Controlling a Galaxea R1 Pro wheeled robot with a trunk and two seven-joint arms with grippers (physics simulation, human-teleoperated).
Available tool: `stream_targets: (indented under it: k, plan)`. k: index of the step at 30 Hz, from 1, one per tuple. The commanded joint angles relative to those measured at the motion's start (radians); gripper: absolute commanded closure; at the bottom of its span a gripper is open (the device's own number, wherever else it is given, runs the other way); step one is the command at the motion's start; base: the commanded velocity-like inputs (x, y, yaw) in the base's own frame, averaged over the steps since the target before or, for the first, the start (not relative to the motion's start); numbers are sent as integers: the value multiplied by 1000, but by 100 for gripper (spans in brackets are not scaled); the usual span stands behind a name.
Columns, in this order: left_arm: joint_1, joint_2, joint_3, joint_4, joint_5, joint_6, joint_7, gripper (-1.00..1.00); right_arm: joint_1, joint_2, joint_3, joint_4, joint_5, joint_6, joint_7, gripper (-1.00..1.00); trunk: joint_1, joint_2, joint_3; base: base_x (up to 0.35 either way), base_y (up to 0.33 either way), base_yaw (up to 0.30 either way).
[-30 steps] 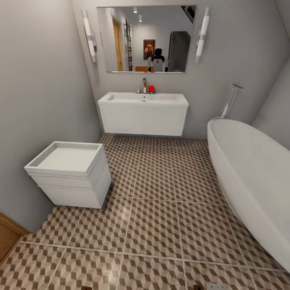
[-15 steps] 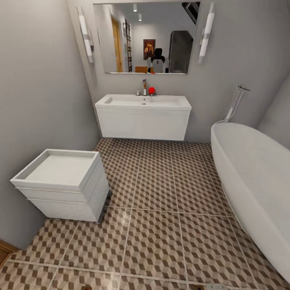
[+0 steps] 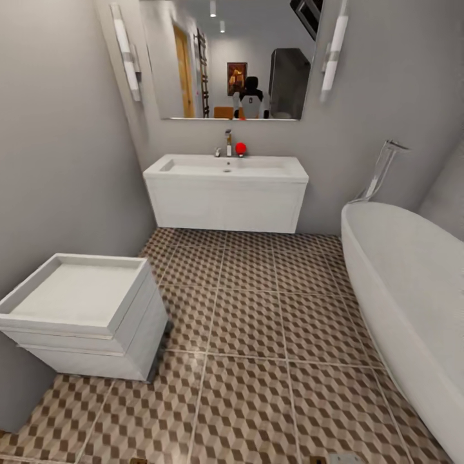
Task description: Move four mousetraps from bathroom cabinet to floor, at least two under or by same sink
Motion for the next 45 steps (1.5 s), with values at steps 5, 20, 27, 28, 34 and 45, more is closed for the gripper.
stream_targets:
  k: [5,20,27,28,34,45]
  plan:
    - [0,0,0,0,-3,0,1,100,0,-4,-1,0,-4,-1,2,100,0,0,0,337,-87,-192]
    - [22,-3,0,-1,-3,-2,1,100,1,-4,0,0,-5,0,-1,100,0,0,0,337,-87,-11]
    - [24,-6,1,-3,-2,-3,2,100,0,-2,0,0,-1,0,1,100,0,0,0,337,-87,0]
    - [25,-6,1,-3,-1,-3,2,100,0,-2,0,0,0,-1,1,100,0,0,0,337,-87,0]
    - [25,-7,3,-7,0,-2,6,100,0,-7,1,-1,3,0,2,100,0,0,0,337,-87,0]
    - [25,-4,4,-6,0,-2,9,100,0,-5,5,-1,9,3,6,100,0,0,0,337,-81,0]
